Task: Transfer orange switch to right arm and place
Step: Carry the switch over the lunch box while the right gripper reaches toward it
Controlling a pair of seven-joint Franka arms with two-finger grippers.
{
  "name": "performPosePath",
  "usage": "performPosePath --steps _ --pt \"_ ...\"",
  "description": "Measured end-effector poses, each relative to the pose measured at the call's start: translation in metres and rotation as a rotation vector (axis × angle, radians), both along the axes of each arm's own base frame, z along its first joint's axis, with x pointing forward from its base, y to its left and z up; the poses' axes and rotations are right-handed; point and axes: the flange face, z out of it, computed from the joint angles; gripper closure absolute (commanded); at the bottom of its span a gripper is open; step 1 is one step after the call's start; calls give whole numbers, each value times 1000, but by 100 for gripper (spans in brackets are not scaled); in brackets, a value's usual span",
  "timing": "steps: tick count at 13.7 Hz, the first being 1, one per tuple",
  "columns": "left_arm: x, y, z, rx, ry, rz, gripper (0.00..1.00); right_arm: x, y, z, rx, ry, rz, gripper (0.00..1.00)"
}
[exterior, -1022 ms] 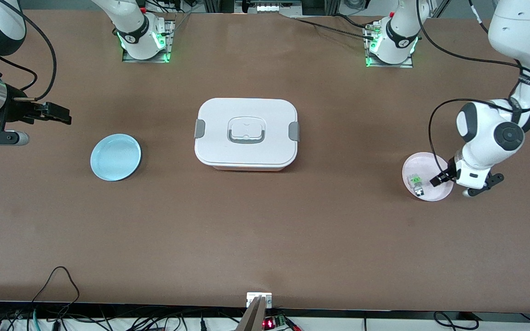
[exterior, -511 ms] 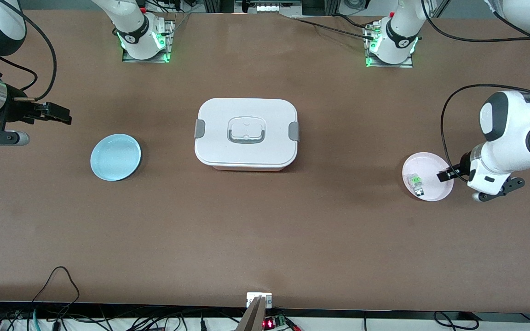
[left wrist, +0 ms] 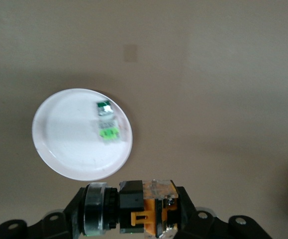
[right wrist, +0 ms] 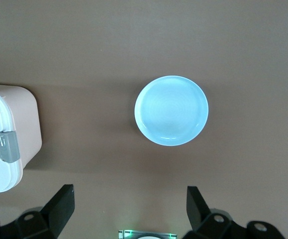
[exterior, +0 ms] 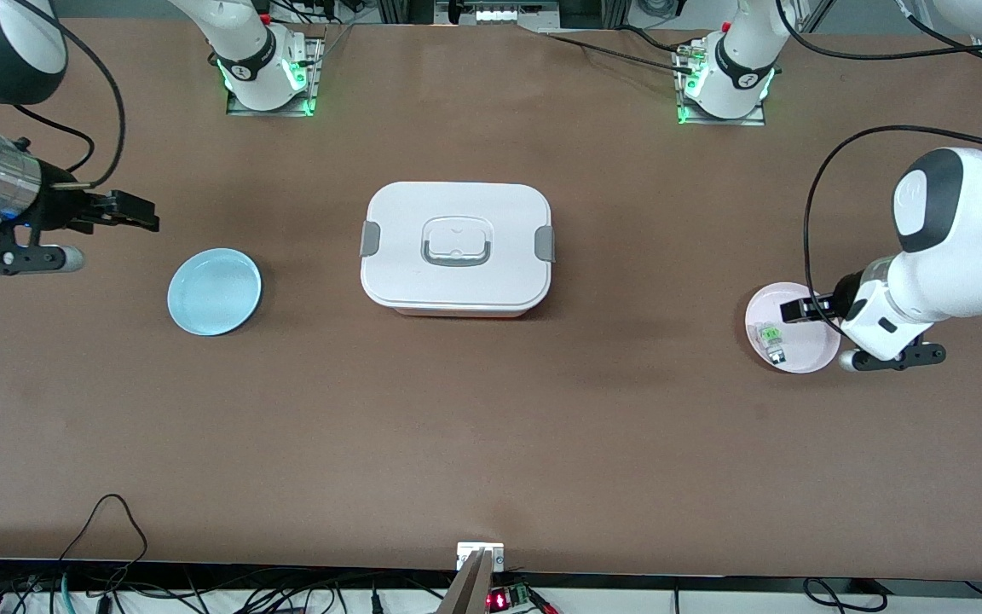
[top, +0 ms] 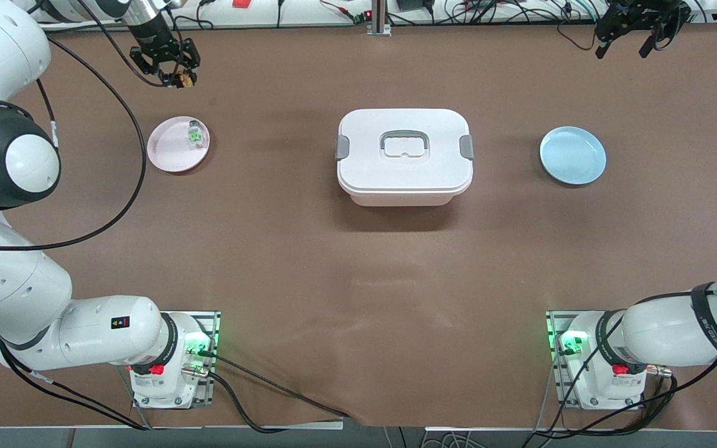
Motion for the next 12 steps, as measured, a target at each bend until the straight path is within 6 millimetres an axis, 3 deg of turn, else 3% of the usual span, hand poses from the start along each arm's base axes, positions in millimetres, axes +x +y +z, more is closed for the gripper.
performPosePath --steps 3,5,9,12 --pt "0 -42 25 -75 -4 -47 100 4 25 -12 26 8 30 0" --pt "-3 -76 38 -106 -20 -92 100 11 52 -23 117 -2 35 0" --pt "-9 -144 84 -221 -74 -136 100 15 99 -37 168 -17 82 0" --pt "-12 -164 100 -367 -60 -106 100 12 113 -40 169 -13 102 0"
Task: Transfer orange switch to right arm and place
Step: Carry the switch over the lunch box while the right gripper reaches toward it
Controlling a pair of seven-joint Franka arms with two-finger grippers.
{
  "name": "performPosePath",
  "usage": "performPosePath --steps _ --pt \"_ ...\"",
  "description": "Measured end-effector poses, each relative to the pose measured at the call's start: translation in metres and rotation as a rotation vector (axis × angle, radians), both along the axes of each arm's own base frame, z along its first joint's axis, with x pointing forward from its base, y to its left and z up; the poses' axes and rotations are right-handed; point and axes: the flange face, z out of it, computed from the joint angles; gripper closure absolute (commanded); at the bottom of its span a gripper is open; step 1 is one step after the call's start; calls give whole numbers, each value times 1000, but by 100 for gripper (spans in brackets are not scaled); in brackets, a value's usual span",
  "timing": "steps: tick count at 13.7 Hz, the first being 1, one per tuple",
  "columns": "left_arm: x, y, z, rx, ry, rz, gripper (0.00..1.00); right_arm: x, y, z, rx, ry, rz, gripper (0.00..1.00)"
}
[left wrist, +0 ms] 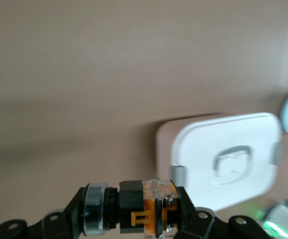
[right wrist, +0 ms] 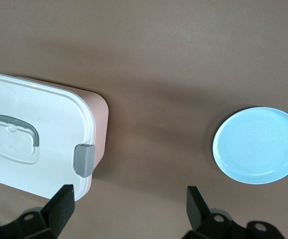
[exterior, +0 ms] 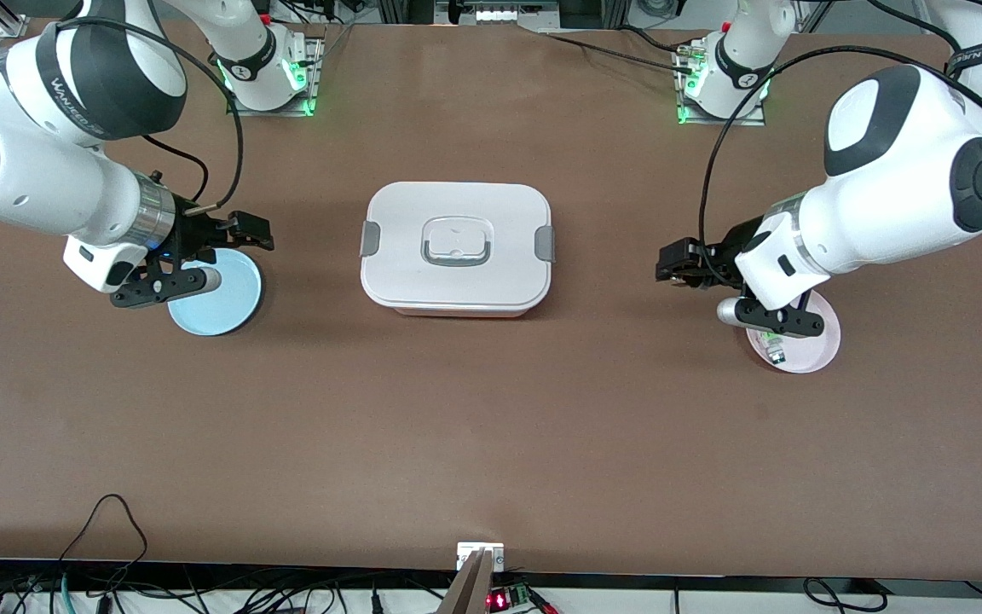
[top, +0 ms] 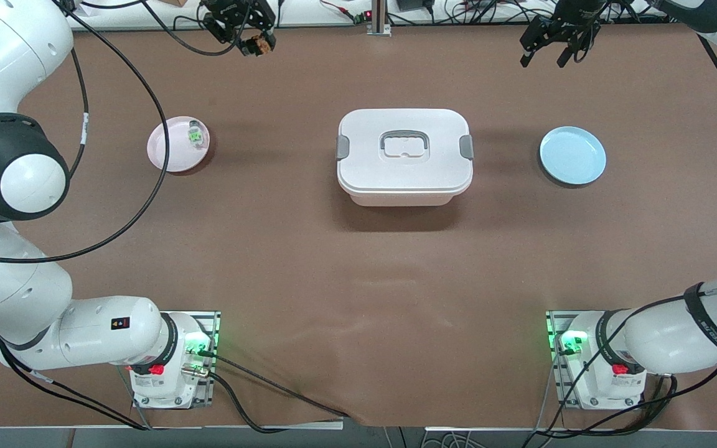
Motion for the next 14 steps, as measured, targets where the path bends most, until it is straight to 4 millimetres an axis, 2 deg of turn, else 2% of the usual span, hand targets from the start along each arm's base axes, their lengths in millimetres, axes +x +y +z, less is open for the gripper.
performPosePath --steps 2,3,5,7,10,14 --pt "-4 -10 6 -47 6 -19 100 -1 5 1 58 13 -19 0" --pt "-10 -28 13 -69 -4 -59 100 -2 13 4 146 34 -50 0" --pt "-29 -74 43 -151 -26 -131 100 -1 24 10 323 108 -185 0" --pt "-41 -99 66 -249 -53 -192 100 3 29 10 432 203 -342 0" --pt "-41 -109 79 -402 -157 -308 100 11 38 7 594 334 -495 0" --pt "-36 -118 84 -692 -360 -509 100 25 28 -2 746 491 -682 0"
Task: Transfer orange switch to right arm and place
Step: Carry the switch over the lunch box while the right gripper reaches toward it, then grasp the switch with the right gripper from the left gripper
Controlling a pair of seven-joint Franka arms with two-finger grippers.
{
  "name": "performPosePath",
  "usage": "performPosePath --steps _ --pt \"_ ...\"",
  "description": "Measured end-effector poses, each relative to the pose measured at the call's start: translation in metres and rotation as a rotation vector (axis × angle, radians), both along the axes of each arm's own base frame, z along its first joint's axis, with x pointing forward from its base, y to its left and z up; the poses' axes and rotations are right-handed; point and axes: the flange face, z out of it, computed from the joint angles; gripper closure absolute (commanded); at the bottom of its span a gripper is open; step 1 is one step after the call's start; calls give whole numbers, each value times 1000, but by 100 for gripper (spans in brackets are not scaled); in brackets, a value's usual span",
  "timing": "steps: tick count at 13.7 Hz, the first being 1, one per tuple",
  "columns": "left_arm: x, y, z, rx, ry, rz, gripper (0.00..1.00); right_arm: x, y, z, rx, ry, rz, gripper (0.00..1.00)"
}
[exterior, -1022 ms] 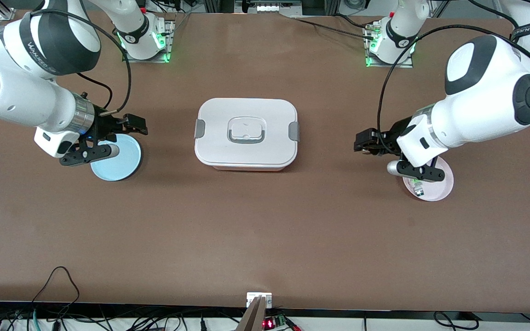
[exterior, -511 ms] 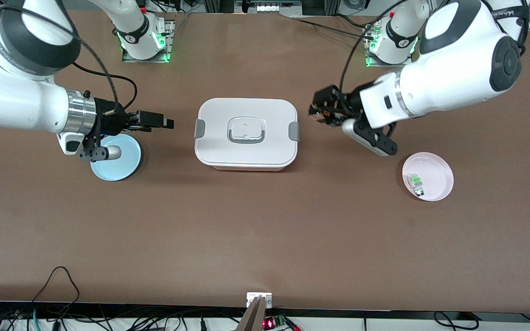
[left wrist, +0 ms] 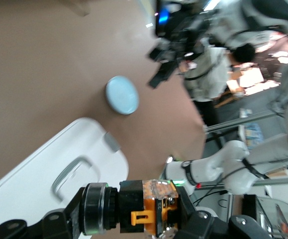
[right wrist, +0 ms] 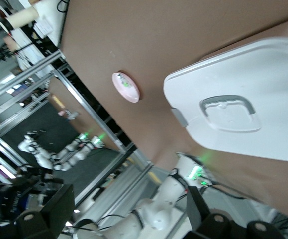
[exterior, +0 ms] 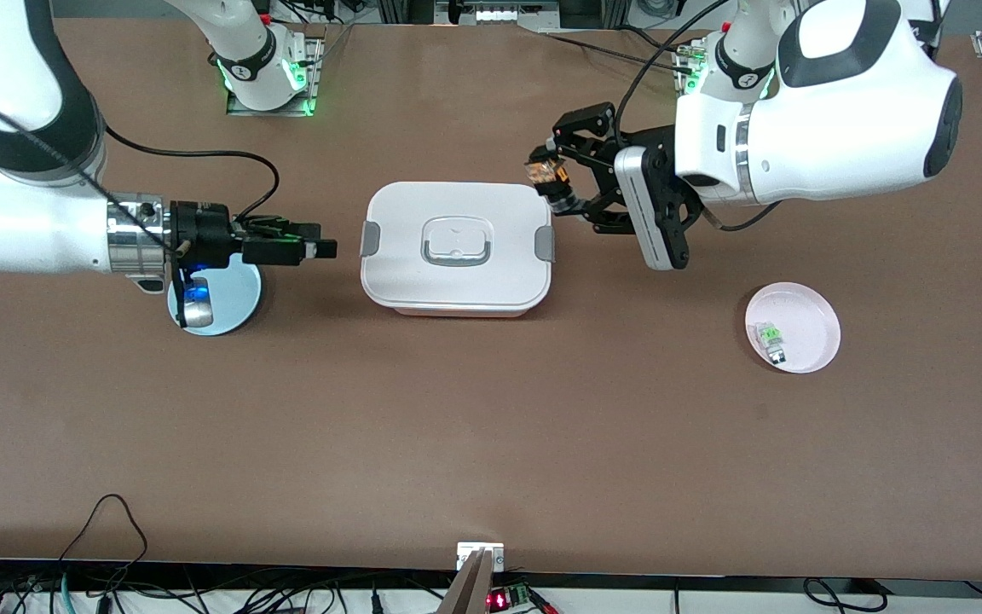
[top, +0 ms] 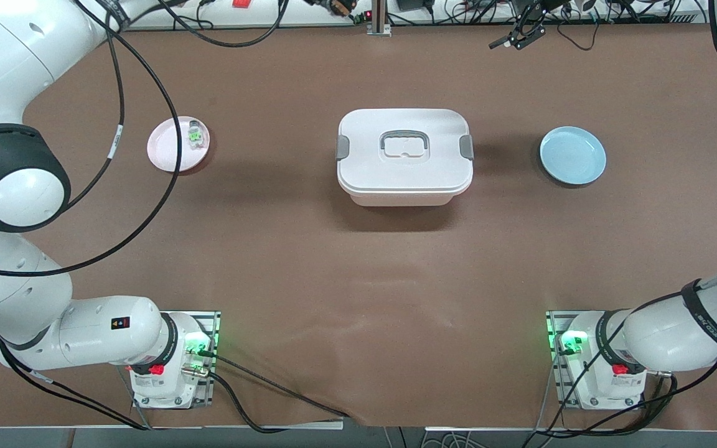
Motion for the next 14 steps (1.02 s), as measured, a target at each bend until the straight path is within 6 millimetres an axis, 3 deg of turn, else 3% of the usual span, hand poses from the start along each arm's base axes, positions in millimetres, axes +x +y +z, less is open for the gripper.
performPosePath --steps 2,8,14 --pt "9 -8 -11 -110 -84 -20 100 4 -1 -1 67 77 -61 0" --pt "19 -70 -54 -346 -220 83 100 7 14 3 175 154 -130 0" --pt "-7 -136 -109 -401 -335 208 100 -4 44 11 200 166 -96 0"
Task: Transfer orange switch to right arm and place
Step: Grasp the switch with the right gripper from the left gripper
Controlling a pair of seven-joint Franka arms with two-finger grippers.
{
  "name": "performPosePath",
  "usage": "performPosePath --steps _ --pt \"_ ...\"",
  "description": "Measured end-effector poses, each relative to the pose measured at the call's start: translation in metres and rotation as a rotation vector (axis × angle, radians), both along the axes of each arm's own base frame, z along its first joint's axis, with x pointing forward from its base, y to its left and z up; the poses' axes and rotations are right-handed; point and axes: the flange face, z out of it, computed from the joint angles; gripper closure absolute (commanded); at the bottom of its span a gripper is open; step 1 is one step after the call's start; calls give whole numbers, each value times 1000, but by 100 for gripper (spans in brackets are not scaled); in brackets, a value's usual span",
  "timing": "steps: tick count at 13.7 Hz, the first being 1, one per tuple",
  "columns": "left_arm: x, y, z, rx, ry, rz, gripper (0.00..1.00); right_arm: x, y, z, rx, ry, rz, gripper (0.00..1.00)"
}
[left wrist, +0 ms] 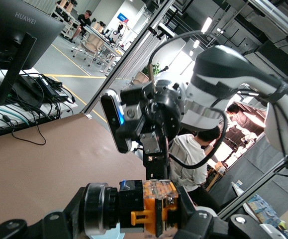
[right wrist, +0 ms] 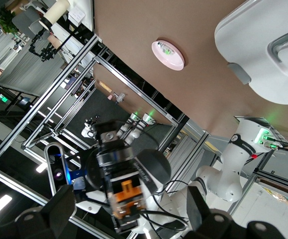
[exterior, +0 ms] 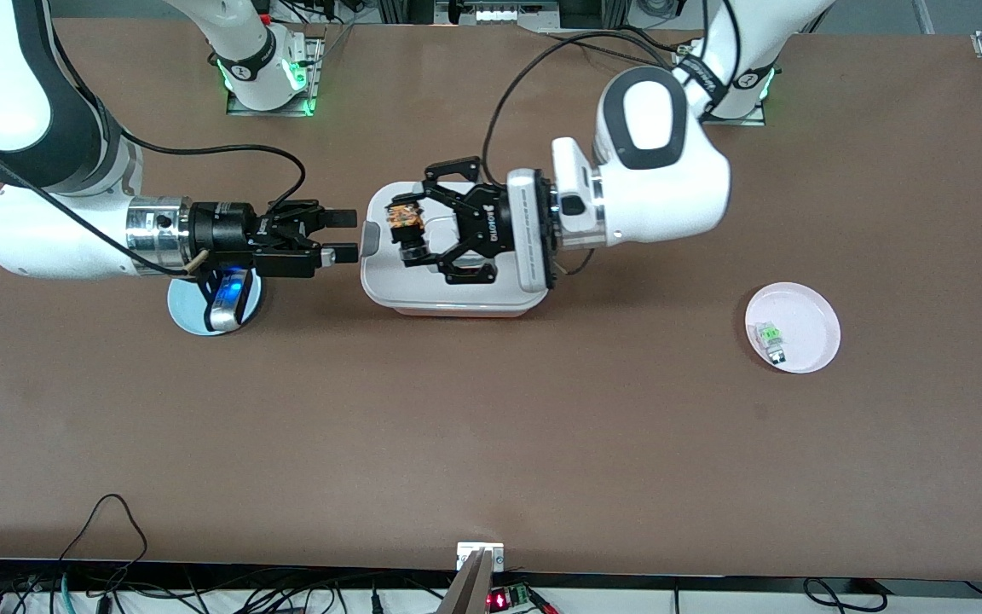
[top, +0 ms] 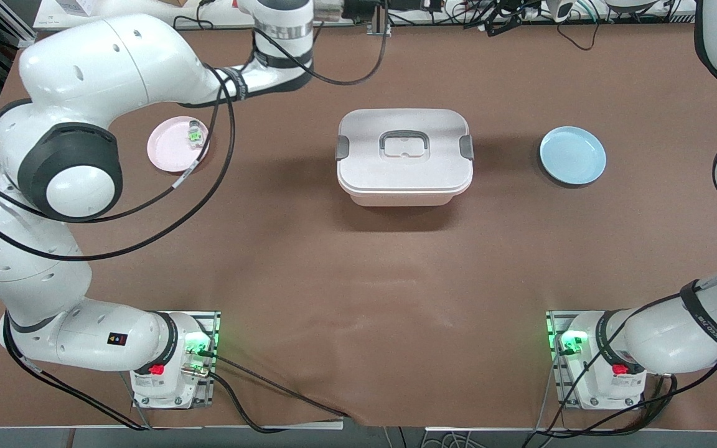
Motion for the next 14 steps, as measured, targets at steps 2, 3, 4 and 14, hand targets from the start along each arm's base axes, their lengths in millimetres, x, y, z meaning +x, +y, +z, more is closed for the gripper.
performPosePath --steps 2,3,4,14 --pt "-4 -8 -10 5 0 -7 100 -3 10 6 9 -7 0 0" --pt "-5 -9 -12 7 1 -7 100 -4 14 6 6 -11 -3 0" --pt "-4 -9 -13 10 1 0 100 -5 20 6 2 -14 -5 0" --pt "-2 -8 -11 10 -12 11 100 -5 33 -19 -16 -5 -4 5"
